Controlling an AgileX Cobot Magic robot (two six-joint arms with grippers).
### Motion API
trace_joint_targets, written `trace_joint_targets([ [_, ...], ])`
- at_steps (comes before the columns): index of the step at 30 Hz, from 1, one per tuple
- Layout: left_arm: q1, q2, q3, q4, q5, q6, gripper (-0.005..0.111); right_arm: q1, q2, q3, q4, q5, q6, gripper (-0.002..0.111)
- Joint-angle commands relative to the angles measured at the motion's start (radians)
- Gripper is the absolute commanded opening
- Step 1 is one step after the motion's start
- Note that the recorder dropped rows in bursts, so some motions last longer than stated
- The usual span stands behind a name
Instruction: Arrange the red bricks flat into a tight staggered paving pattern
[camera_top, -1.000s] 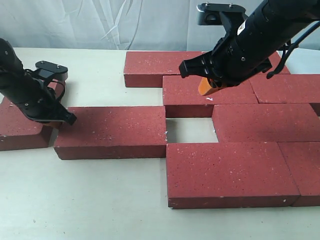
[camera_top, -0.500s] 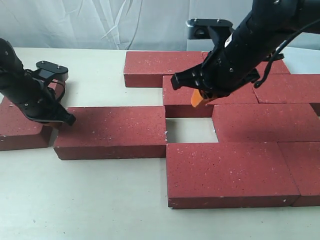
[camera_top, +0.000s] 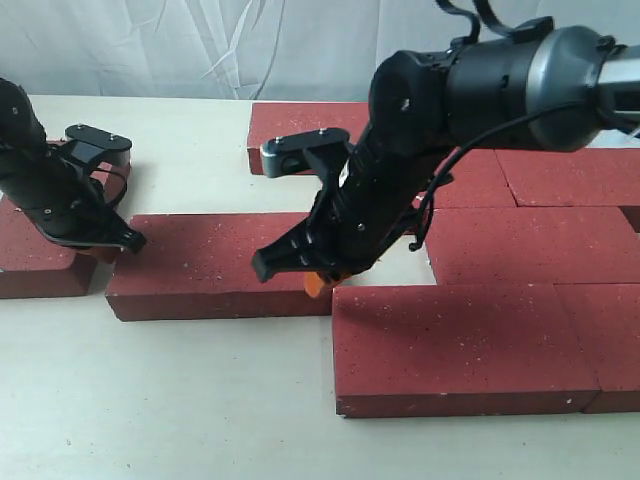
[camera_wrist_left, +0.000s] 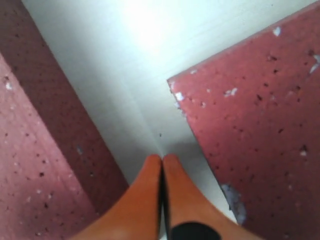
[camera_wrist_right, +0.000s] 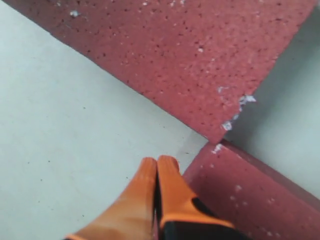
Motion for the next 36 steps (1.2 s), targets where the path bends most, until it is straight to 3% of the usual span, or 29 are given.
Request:
trace_joint_targets([
  [1,0.001,0.004,-0.002,-0.01,-0.01,-0.011,0.0,0.033,0.038,0.004,0.005,-0.053,-0.006,-0.001],
  [21,-0.004,0.05,-0.002,-0.126,-0.025,0.029,0.0,0.042,0.081,0.004,-0.027,-0.118,-0.005,-0.001],
  [36,-0.002,0.05,-0.002,-0.023,-0.004,-0.027,0.0,0.042,0.133,0.004,-0.012,-0.118,-0.003,-0.001],
])
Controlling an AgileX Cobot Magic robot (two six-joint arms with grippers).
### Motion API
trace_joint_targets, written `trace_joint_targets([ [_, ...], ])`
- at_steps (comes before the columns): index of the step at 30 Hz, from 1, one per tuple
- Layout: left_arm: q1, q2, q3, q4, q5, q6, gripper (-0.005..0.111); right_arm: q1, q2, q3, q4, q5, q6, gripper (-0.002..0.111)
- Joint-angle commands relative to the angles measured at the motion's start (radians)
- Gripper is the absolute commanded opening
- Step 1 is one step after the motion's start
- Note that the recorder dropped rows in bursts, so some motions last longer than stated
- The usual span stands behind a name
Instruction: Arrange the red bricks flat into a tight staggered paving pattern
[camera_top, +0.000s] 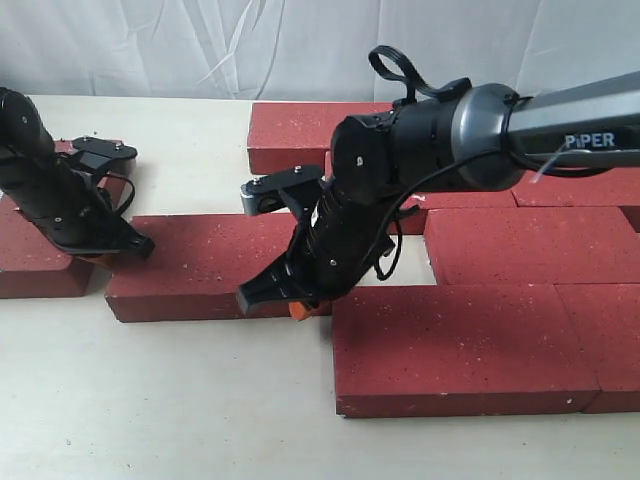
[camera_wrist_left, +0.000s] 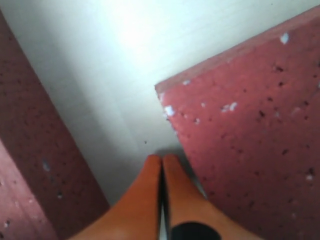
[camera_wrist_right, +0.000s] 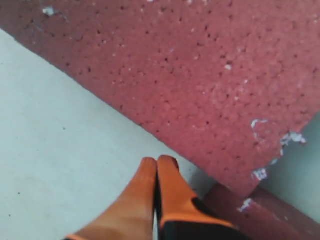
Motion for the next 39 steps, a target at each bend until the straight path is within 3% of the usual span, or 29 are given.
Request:
trace_joint_targets([
  [1,-0.002,0.009,-0.002,0.035,0.001,-0.04,0.0,0.002,0.015,0.004,-0.001,-0.012,-0.003,-0.001],
  [31,-0.006,0.048,-0.002,-0.179,0.016,0.061,0.0,0.002,-0.009,0.004,0.007,-0.027,-0.001,-0.001],
  [39,-0.006,0.068,-0.012,-0.283,0.046,0.156,0.0,0.002,-0.009,0.004,0.007,-0.031,-0.001,-0.001],
])
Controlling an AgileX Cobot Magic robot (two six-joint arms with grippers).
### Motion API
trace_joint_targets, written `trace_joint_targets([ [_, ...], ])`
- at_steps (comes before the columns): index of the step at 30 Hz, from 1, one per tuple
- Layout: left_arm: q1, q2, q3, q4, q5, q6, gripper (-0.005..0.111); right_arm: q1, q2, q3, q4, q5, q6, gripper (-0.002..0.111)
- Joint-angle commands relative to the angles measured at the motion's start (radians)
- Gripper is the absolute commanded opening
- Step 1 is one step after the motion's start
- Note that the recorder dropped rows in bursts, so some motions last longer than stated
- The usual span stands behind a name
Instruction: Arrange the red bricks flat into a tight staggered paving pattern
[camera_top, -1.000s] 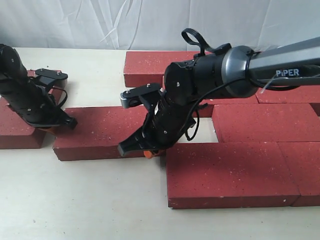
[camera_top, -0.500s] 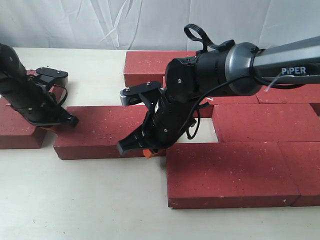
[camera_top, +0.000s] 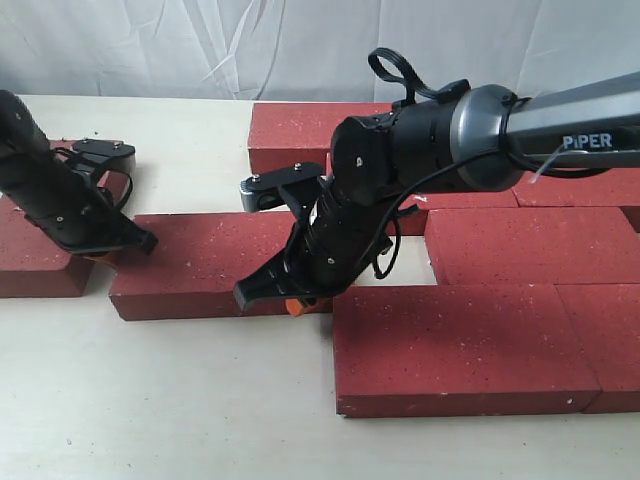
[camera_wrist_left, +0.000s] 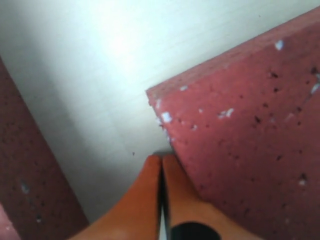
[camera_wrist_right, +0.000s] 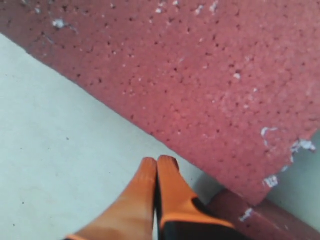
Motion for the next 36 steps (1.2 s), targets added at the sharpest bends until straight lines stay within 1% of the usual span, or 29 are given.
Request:
trace_joint_targets([
  [1,-0.024,0.035,-0.004,-0.121,0.035,0.03,0.0,0.002,-0.01,0.004,0.001,-0.007,-0.002,-0.001],
  [7,-0.024,0.035,-0.019,-0.083,0.045,0.023,0.0,0.002,-0.01,0.004,-0.002,-0.005,-0.002,-0.001],
  [13,-0.02,0.029,-0.044,-0.036,0.088,-0.046,0.0,0.002,-0.01,0.004,-0.002,-0.005,-0.002,-0.001],
  [16,-0.02,0.015,-0.044,0.045,0.093,-0.148,0.0,0.002,-0.01,0.004,-0.002,-0.005,-0.002,-0.001],
  [21,-0.02,-0.007,-0.044,0.247,0.1,-0.363,0.0,0.002,-0.01,0.004,-0.002,-0.003,-0.002,-0.001],
  [25,-0.02,-0.036,-0.044,0.324,0.105,-0.44,0.0,0.002,-0.01,0.004,-0.002,-0.003,-0.002,-0.001],
  [30,-0.02,-0.08,-0.044,0.331,0.128,-0.447,0.0,0.002,-0.01,0.004,-0.002,-0.003,-0.002,-0.001],
  [36,-0.024,-0.061,-0.044,0.3,0.144,-0.443,0.0,0.002,-0.01,0.004,-0.002,-0.001,-0.002,-0.001],
])
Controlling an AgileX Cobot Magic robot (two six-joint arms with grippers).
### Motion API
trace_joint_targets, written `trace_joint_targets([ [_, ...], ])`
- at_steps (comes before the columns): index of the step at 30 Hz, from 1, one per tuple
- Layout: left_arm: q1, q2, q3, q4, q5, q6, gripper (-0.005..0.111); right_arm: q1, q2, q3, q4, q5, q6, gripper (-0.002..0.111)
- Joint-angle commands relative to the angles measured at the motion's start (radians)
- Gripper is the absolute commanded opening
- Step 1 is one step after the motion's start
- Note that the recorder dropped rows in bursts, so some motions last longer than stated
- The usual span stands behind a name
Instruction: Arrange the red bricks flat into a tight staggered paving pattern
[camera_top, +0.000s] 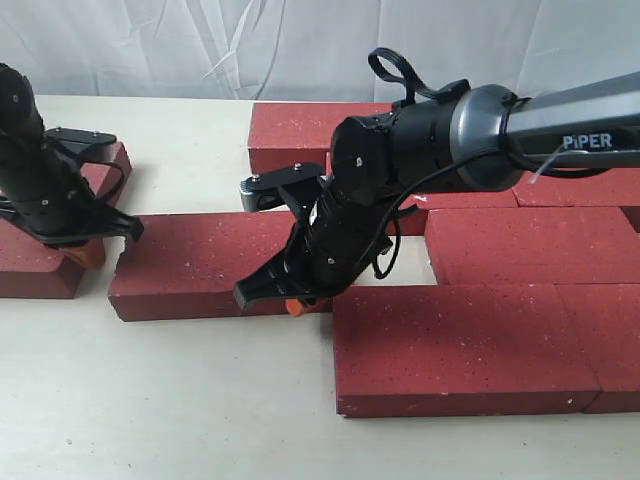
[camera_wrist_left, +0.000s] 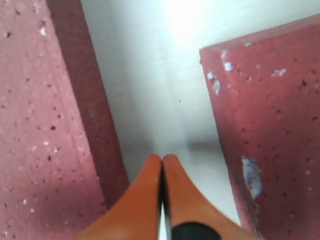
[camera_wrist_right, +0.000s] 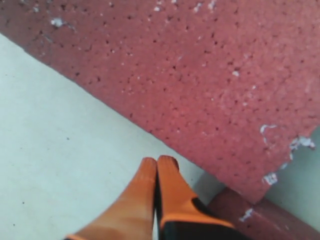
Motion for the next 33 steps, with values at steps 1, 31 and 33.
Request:
trace_joint_targets([
  [1,-0.006,0.015,-0.001,-0.034,0.008,-0.002,0.0,0.002,-0.01,0.004,-0.002,-0.001,-0.005,-0.001],
  [31,-0.001,0.097,-0.029,-0.201,-0.019,0.183,0.0,0.002,0.028,-0.026,-0.075,-0.007,0.002,-0.001],
  [33,-0.001,0.097,-0.029,-0.201,-0.022,0.183,0.0,0.002,0.028,-0.026,-0.093,-0.026,0.025,-0.001],
])
